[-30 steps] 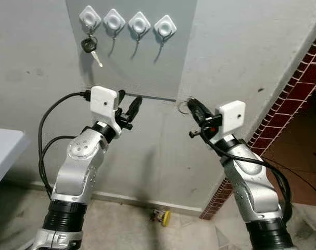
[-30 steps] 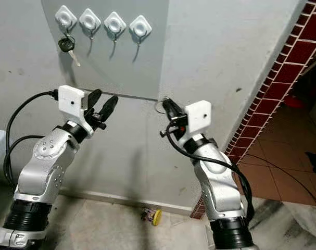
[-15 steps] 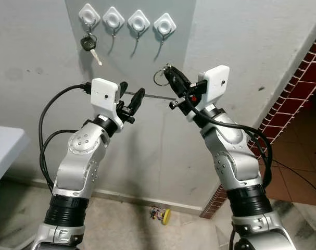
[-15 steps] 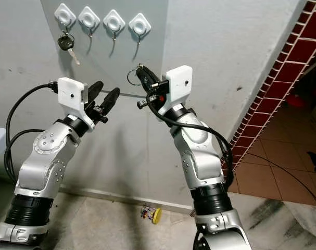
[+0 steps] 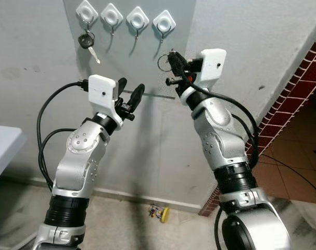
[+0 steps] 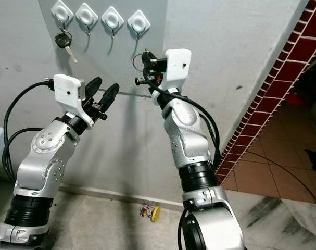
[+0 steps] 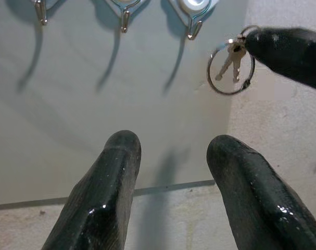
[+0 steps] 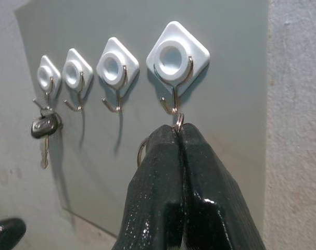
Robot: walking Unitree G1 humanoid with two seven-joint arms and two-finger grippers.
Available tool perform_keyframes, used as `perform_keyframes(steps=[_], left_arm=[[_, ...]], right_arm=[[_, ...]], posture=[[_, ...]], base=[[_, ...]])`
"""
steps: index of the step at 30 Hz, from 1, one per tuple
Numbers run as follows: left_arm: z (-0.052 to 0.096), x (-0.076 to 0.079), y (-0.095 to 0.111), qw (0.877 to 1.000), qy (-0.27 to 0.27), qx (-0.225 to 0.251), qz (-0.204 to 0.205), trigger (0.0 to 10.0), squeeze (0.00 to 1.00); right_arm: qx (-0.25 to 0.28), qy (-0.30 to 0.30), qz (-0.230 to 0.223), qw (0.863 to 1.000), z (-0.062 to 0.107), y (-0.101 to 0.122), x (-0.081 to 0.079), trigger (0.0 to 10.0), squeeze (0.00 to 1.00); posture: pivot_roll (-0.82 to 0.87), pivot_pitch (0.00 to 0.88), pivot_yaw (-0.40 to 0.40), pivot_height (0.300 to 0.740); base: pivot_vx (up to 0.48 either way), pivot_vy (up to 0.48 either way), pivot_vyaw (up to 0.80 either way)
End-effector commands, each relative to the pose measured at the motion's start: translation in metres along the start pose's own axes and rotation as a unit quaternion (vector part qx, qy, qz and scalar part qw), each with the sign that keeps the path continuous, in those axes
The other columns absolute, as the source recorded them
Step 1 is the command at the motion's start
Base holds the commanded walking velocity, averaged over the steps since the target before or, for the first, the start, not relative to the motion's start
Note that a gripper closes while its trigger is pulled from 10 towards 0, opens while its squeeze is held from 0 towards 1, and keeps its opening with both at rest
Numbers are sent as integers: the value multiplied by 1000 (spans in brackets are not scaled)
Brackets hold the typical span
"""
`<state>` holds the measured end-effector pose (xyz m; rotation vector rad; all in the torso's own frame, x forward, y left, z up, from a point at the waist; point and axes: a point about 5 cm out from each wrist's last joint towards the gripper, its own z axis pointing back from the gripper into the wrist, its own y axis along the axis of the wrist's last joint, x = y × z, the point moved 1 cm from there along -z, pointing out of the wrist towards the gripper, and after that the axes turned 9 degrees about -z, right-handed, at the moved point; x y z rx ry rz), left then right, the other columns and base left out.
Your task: Hang keys on a hook
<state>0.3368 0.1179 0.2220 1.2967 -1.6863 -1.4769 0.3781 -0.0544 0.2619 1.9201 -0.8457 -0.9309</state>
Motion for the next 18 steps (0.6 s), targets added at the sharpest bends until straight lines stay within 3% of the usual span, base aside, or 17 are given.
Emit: perform_keyframes(steps=[1, 18], left_arm=[[-3, 0, 9, 1000, 1, 13, -1, 10000, 0], [-2, -1, 9, 1000, 8, 12, 14, 10000, 0]], right_arm=[[12, -4, -8, 1000, -5, 6, -1, 10000, 0], [33, -9, -23, 999, -24, 23, -13, 10000, 0]], posture=[[36, 67, -55, 740], [36, 71, -62, 740]], base=[[0, 0, 0], [0, 0, 0]])
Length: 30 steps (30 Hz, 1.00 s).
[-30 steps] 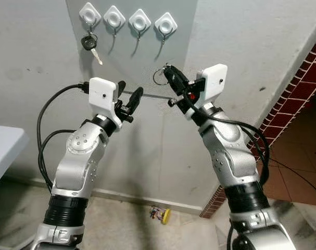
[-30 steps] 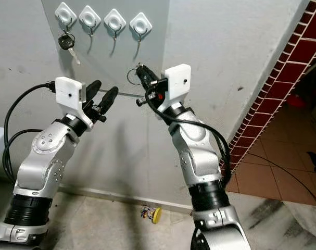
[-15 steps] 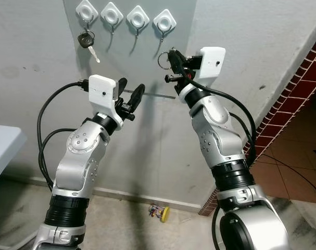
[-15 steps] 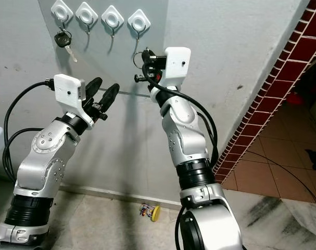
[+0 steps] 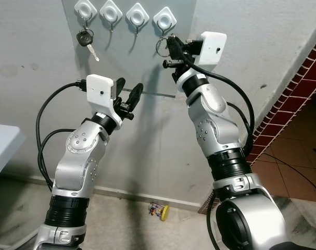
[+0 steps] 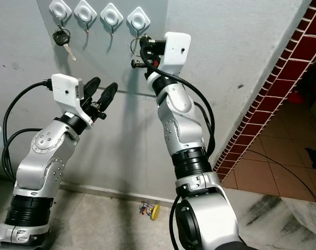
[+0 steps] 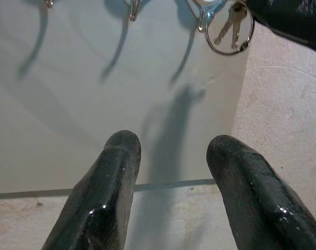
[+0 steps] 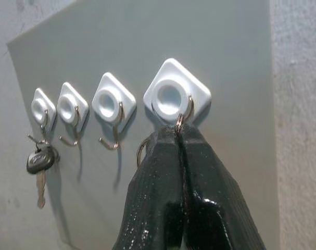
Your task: Hang keys on a hook
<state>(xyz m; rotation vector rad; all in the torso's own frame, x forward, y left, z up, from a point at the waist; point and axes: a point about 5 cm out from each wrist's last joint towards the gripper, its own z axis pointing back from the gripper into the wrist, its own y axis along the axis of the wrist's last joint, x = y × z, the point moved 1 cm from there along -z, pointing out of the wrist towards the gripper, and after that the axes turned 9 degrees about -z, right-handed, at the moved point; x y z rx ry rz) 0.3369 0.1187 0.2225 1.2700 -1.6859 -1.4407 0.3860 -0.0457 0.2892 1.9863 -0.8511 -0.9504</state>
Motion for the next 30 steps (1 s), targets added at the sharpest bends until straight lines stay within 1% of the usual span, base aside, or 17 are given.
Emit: perform_keyframes(steps=[1, 8, 12, 16, 20, 23, 26, 27, 28, 29, 30], left_arm=[[-2, 1, 9, 1000, -2, 13, -4, 10000, 0], [-1, 1, 9, 1000, 0, 12, -1, 10000, 0], [-1, 0, 9, 1000, 1, 11, -1, 10000, 0], [0, 0, 9, 1000, 1, 11, -1, 10000, 0], [0, 0, 9, 1000, 4, 10, 1, 10000, 0], [1, 0, 9, 1000, 5, 10, 0, 10000, 0], [2, -1, 8, 1000, 7, 10, 1, 10000, 0], [3, -1, 8, 1000, 7, 9, 2, 10000, 0], [3, -1, 8, 1000, 7, 8, 3, 10000, 0], [3, -1, 8, 1000, 7, 8, 4, 10000, 0], [3, -1, 7, 1000, 7, 7, 5, 10000, 0]], right_arm=[[6, -5, -4, 1000, -5, 5, -2, 10000, 0], [2, -24, -7, 1000, -12, 9, -8, 10000, 0], [-7, -49, -8, 999, -16, 10, -12, 10000, 0], [-12, -55, -12, 998, -17, 9, -14, 10000, 0], [-13, -54, -11, 998, -14, 7, -16, 10000, 0], [-23, -56, -23, 998, -9, 3, -15, 10000, 0], [-35, -72, -27, 996, -2, -1, -8, 10000, 0], [-40, -76, -25, 996, 3, -3, -6, 10000, 0], [-41, -78, -24, 996, 5, -3, -5, 10000, 35], [-42, -82, -23, 996, 7, -4, -4, 10000, 27], [-44, -84, -24, 995, 8, -4, -3, 10000, 51]], posture=[[35, 74, -63, 740], [39, 76, -64, 740], [40, 80, -64, 740], [42, 80, -67, 740], [48, 80, -71, 740], [50, 78, -73, 740], [52, 75, -75, 740], [50, 74, -73, 740], [50, 74, -73, 740], [47, 72, -74, 740], [46, 70, -74, 740]], base=[[0, 0, 0], [0, 0, 0], [0, 0, 0], [0, 0, 0], [0, 0, 0], [0, 0, 0], [0, 0, 0], [0, 0, 0], [0, 0, 0], [0, 0, 0], [0, 0, 0]])
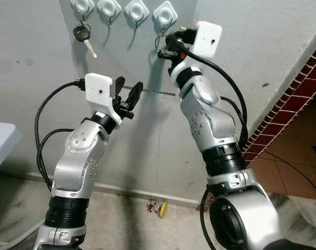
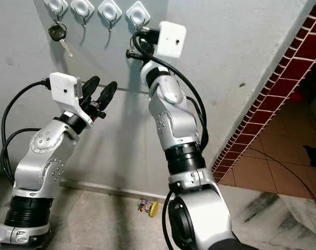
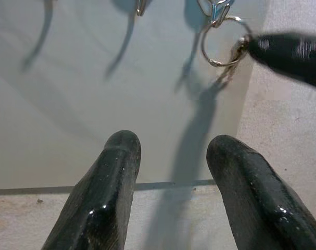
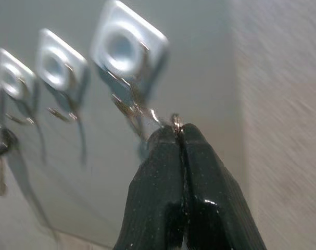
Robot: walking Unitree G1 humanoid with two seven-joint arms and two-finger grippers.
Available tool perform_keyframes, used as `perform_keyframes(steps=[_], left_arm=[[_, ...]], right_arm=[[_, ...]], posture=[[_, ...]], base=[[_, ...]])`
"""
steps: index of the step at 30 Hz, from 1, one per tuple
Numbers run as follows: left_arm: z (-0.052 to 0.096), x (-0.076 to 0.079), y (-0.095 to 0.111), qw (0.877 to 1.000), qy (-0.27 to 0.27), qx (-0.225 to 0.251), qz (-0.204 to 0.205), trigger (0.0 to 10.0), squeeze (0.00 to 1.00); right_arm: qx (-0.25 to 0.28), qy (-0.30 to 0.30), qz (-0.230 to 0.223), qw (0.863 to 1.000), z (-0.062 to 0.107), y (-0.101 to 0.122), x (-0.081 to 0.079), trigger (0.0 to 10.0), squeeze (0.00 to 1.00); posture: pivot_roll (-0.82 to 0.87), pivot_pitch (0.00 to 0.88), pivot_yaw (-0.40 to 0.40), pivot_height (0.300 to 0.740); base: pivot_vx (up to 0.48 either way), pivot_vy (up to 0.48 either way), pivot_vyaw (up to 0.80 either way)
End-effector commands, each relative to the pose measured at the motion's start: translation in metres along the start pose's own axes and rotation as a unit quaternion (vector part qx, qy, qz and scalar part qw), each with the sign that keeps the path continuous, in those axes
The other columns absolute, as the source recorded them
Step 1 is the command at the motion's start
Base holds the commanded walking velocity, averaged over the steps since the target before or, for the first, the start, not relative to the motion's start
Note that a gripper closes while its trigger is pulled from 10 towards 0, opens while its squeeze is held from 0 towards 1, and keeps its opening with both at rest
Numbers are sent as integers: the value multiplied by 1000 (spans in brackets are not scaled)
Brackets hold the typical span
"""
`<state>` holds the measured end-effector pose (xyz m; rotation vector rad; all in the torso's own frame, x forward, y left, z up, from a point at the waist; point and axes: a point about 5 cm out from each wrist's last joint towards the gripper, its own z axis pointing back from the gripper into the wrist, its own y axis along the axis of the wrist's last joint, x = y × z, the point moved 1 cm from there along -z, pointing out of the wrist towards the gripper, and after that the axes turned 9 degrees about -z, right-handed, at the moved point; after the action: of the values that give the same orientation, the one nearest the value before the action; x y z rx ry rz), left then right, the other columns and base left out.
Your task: Hang keys on a hook
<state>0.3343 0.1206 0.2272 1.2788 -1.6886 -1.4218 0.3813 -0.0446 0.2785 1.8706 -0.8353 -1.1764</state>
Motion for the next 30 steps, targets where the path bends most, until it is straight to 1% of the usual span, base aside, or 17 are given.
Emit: perform_keyframes(steps=[1, 2, 3, 6, 7, 12, 15, 16, 18, 21, 22, 23, 24, 25, 26, 28, 30], left_arm=[[1, 1, 2, 1000, 1, 2, 3, 10000, 0], [0, 1, 2, 1000, 0, 2, 4, 10000, 0], [0, 2, 2, 1000, -1, 2, 5, 10000, 0], [-1, 2, 2, 1000, -2, 2, 6, 10000, 0], [-1, 2, 2, 1000, -2, 2, 6, 10000, 0], [-1, 3, 0, 1000, -3, 0, 4, 10000, 0], [-1, 3, -3, 1000, 0, -4, 1, 10000, 0], [-1, 4, -3, 1000, 4, -4, -6, 10000, 0], [-1, 4, -3, 1000, 6, -5, -6, 10000, 0], [0, 5, -10, 1000, 15, -14, -10, 10000, 0], [2, 5, -16, 1000, 22, -21, -7, 10000, 0], [2, 5, -18, 999, 23, -23, -6, 10000, 0], [3, 5, -23, 999, 28, -29, -3, 10000, 0], [5, 5, -33, 998, 38, -42, 3, 10000, 0], [7, 5, -38, 998, 41, -48, 6, 10000, 0], [10, 3, -49, 996, 59, -61, 32, 10000, 0], [14, -1, -60, 991, 83, -70, 76, 10000, 0]], right_arm=[[3, -3, 0, 1000, 2, 3, -1, 10000, 51], [0, -9, 0, 1000, 5, 2, 2, 10000, 435], [-2, -14, -5, 1000, 8, 1, 5, 10000, 1000], [-4, -22, -9, 1000, 15, 0, 11, 10000, 1000], [-4, -22, -9, 1000, 15, 0, 11, 10000, 1000], [3, -13, -13, 1000, 26, -1, 16, 10000, 1000], [-1, 2, -9, 1000, 33, -7, 20, 10000, 1000], [0, 8, -5, 1000, 36, -9, 22, 10000, 1000], [11, 28, 2, 1000, 42, -10, 25, 10000, 1000], [8, 40, 17, 999, 56, -23, 39, 10000, 1000], [7, 49, 25, 998, 65, -30, 48, 10000, 1000], [6, 50, 26, 998, 68, -31, 50, 10000, 1000], [-7, 44, 42, 998, 72, -39, 57, 10000, 1000], [-28, 44, 57, 997, 82, -52, 67, 10000, 1000], [-36, 48, 58, 997, 87, -57, 71, 10000, 1000], [-52, 49, 60, 996, 96, -67, 79, 10000, 1000], [-67, 32, 62, 995, 105, -77, 89, 10000, 1000]], posture=[[46, 70, -74, 740], [41, 69, -71, 740], [41, 69, -71, 740], [39, 66, -70, 740], [39, 66, -70, 740], [33, 62, -63, 740], [33, 61, -63, 740], [32, 61, -61, 740], [31, 60, -58, 740], [30, 59, -56, 740], [30, 59, -56, 740], [30, 59, -56, 740], [27, 60, -52, 740], [19, 60, -45, 740], [19, 60, -45, 740], [8, 63, -36, 740], [-1, 64, -31, 740]], base=[[0, 0, 0], [0, 0, 0], [0, 0, 0], [0, 0, 0], [0, 0, 0], [0, 0, 0], [0, 0, 0], [0, 0, 0], [0, 0, 0], [0, 0, 0], [0, 0, 0], [0, 0, 0], [0, 0, 0], [0, 0, 0], [0, 0, 0], [0, 0, 0], [0, 0, 0]])
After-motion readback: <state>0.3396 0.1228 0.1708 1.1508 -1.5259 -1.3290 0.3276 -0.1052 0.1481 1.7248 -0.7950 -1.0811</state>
